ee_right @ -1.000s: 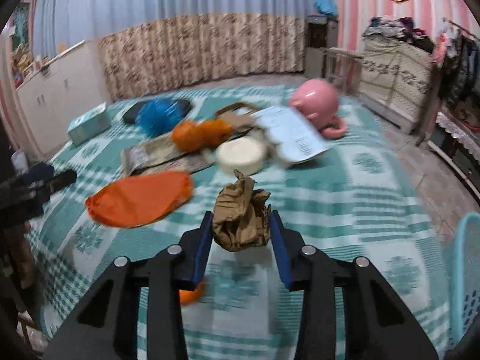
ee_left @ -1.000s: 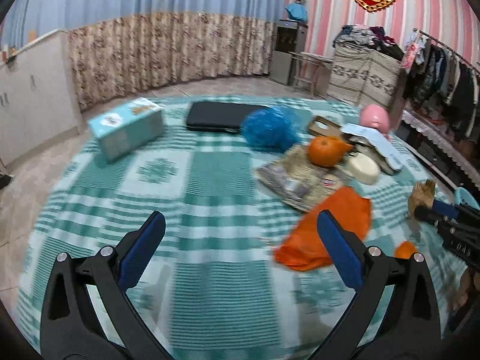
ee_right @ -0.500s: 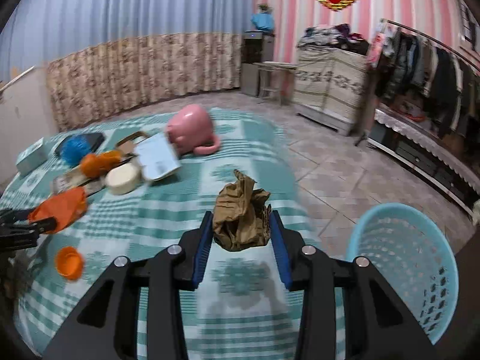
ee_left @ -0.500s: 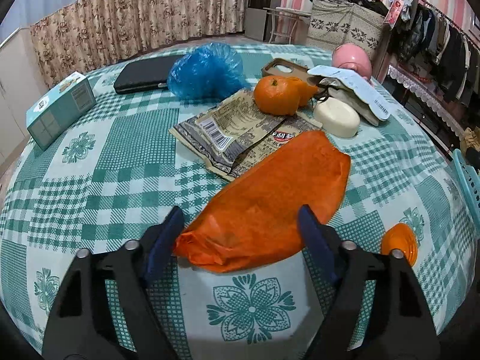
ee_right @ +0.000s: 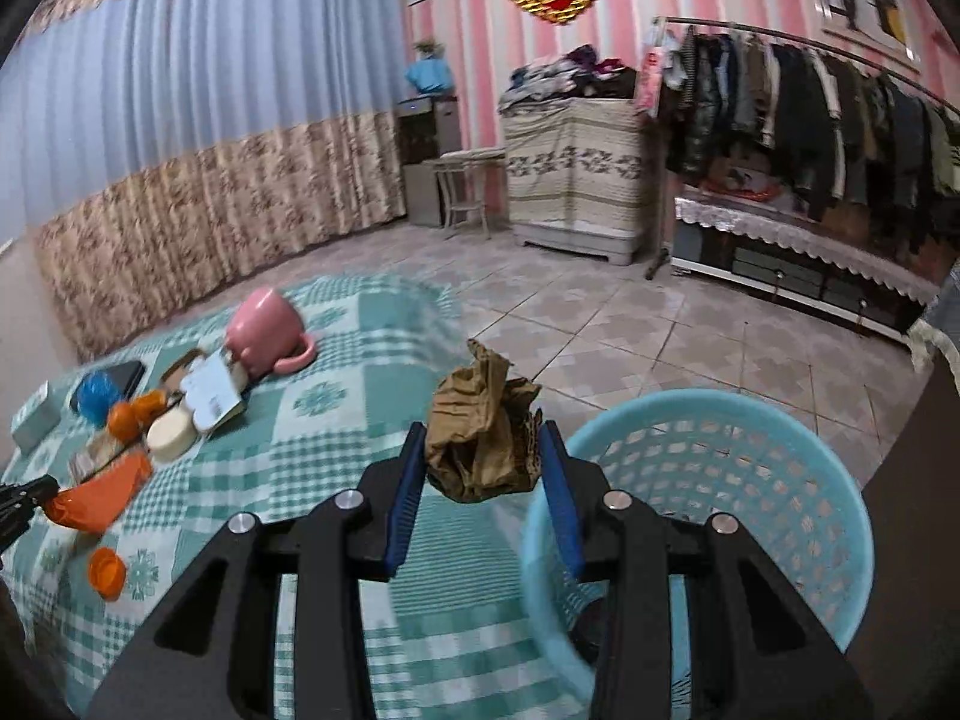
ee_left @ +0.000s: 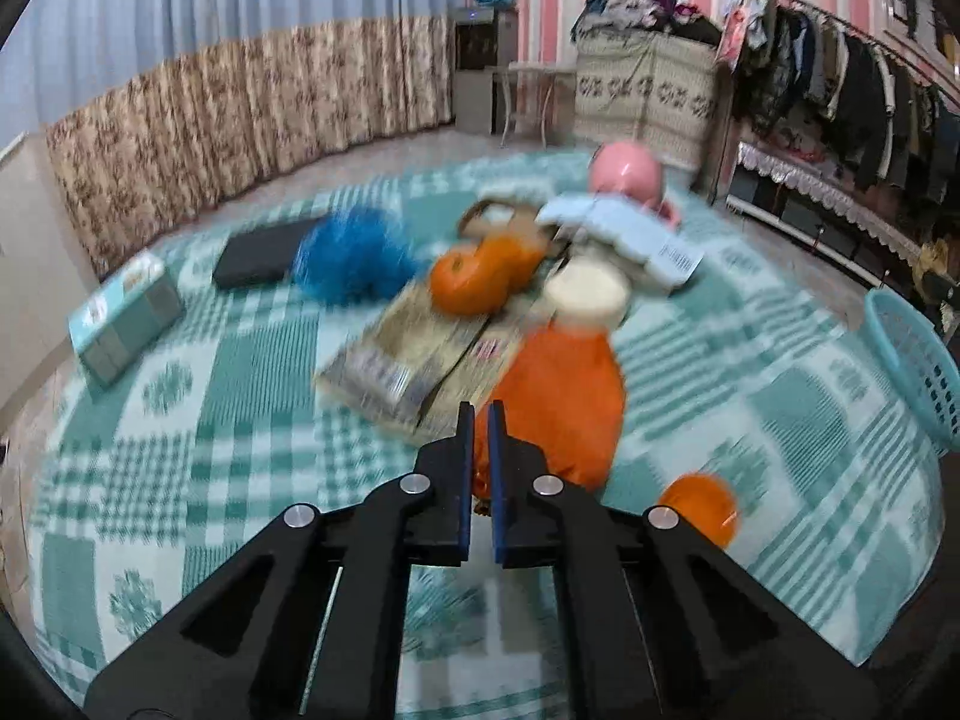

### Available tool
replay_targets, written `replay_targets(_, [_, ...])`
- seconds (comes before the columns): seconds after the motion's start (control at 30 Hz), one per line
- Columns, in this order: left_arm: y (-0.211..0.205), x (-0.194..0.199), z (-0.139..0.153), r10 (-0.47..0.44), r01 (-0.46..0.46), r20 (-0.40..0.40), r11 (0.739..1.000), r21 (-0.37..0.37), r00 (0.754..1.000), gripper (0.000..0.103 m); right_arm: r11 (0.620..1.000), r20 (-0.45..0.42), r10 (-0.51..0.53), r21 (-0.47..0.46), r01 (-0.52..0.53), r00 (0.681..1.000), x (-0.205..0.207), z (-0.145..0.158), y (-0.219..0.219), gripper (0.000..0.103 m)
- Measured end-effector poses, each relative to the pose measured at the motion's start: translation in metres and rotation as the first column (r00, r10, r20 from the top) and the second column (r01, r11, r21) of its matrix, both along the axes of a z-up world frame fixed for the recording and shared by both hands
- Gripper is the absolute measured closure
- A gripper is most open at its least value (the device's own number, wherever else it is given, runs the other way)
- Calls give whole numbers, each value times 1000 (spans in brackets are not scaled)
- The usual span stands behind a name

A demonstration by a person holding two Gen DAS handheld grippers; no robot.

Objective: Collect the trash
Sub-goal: 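Grasp another brown paper with right tool while left tool grasps the orange plastic bag, then release the orange bag into the basket with left tool while right tool carries paper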

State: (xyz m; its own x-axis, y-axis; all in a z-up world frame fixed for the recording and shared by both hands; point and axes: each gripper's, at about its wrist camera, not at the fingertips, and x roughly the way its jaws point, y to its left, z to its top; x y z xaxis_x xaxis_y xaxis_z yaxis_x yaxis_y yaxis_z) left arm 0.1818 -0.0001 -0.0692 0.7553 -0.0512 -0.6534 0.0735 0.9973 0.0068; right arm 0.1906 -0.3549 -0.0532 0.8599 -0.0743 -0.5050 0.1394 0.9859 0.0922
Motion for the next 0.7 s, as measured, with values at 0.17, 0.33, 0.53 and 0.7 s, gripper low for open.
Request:
replay_targets(0.17, [-22, 7, 26, -35, 37, 56, 999, -21, 998, 103, 998, 17, -50, 35, 50, 999, -8, 1, -23, 65])
replay_targets(0.33, [-48, 19, 48, -73, 75, 104, 997, -19, 992, 103, 995, 29, -97, 41, 95, 995, -16, 3, -42, 65])
replay_targets(0.53, [-87, 30, 80, -141, 148, 183, 989, -26, 973, 103, 985, 43, -161, 64, 158, 986, -28, 5, -67, 65])
replay_targets(0.7, [-116, 33, 107, -197, 206, 239, 978, -17, 951, 103, 977, 54, -201, 86, 196, 978, -35, 7, -85, 65])
